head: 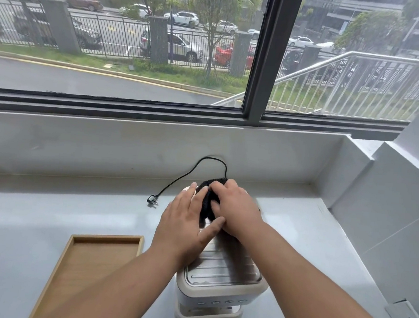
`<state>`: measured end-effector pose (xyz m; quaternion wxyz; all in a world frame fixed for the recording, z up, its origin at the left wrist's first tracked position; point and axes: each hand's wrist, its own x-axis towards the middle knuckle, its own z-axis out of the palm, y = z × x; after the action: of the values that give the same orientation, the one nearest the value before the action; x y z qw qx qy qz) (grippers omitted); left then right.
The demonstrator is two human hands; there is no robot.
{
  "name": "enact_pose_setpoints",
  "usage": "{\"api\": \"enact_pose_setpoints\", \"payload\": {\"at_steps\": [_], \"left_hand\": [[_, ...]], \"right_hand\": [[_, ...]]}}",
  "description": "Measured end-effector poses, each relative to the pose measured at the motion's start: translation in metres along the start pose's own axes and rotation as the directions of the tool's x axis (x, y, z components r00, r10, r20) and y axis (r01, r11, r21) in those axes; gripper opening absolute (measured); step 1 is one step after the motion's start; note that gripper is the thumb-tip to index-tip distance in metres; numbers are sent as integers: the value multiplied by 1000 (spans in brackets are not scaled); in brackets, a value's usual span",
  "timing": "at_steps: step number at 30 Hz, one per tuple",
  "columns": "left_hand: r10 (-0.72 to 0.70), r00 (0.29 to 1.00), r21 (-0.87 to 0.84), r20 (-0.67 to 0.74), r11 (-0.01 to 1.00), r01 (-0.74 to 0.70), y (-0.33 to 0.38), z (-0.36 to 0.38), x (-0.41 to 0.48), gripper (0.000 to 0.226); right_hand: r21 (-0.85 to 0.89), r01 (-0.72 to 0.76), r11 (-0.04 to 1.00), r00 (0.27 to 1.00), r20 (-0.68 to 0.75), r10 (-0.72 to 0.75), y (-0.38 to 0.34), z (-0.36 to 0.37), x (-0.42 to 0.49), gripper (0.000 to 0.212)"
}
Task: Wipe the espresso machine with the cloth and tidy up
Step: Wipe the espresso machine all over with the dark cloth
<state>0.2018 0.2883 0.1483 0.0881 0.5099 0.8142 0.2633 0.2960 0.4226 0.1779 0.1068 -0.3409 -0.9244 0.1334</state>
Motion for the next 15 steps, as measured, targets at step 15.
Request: {"api": "enact_pose_setpoints", "payload": {"at_steps": [15], "left_hand": [[-6, 1000, -99, -31, 995, 3, -1, -3, -2, 91]], "right_hand": [[184, 102, 978, 982, 138, -128, -15, -3, -50, 17]]}}
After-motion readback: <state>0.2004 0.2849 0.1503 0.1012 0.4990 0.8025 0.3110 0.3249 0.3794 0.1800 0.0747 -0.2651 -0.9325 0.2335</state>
